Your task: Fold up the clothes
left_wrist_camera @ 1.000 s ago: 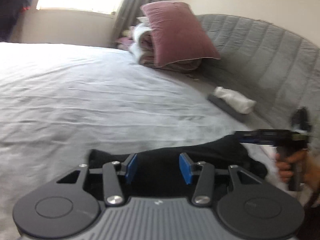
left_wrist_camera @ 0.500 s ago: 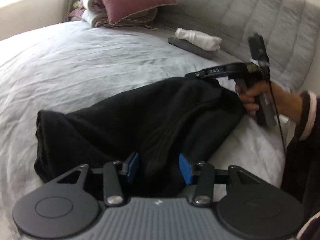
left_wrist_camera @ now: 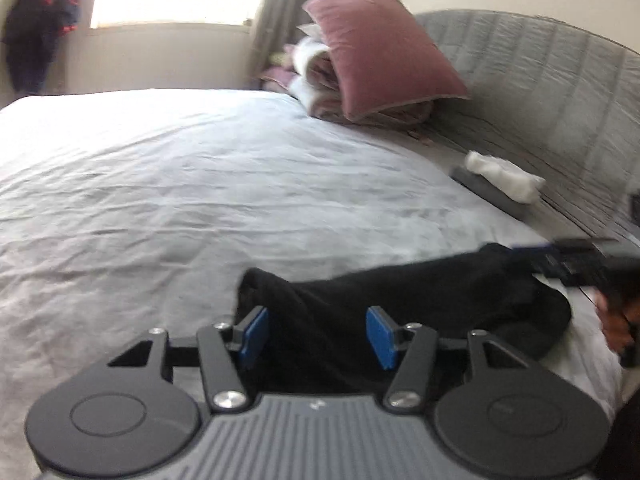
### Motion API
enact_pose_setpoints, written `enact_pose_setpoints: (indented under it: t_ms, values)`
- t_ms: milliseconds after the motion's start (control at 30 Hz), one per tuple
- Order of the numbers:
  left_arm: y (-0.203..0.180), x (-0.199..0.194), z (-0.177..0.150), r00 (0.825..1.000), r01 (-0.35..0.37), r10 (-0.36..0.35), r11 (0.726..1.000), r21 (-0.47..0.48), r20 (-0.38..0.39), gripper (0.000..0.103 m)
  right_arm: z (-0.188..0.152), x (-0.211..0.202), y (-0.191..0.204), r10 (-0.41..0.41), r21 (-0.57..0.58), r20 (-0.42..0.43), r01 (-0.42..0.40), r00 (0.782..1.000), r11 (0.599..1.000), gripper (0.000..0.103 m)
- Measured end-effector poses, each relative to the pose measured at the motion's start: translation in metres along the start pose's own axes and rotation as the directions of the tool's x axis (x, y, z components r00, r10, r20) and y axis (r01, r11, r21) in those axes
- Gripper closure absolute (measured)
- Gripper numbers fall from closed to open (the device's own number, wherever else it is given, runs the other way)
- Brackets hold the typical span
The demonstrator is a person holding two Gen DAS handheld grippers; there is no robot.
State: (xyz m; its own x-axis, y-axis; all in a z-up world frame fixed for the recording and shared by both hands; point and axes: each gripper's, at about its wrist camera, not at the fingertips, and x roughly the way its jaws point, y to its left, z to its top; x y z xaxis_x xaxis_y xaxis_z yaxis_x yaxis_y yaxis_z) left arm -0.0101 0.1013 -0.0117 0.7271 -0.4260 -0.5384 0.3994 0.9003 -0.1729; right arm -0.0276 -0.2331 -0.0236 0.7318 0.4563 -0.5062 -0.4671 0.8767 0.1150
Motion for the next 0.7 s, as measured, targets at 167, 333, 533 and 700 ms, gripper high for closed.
enact_pose_setpoints:
  t_ms: [167,333,533,700]
  values:
    - [-0.004,0.018,-0.003,0.991,-0.114,0.115,0.993,0.025,-0.065,0.068,-0.011,0.003,0.032,0.105,-0.121,-0.073,-0.113,0.992,0.986,0.049]
    - [-0.017,0.032,-0.013,0.96,-0.245,0.263,0.955,0.168,-0.099,0.075,-0.02,0.02,0.05,0.107,-0.19,-0.132,-0.131,0.985,0.973,0.05]
    - [-0.012,0.014,-0.004,0.967,-0.24,0.247,0.965,0.109,-0.058,0.072,-0.017,0.023,0.054,0.174,-0.152,-0.156,-0.198,0.972,0.968,0.057]
    - [-0.015,0.0,0.003,0.967,-0.254,0.251,0.964,0.076,0.05,0.071,-0.008,0.001,0.036,0.062,-0.139,-0.024,-0.065,0.998,0.988,0.057]
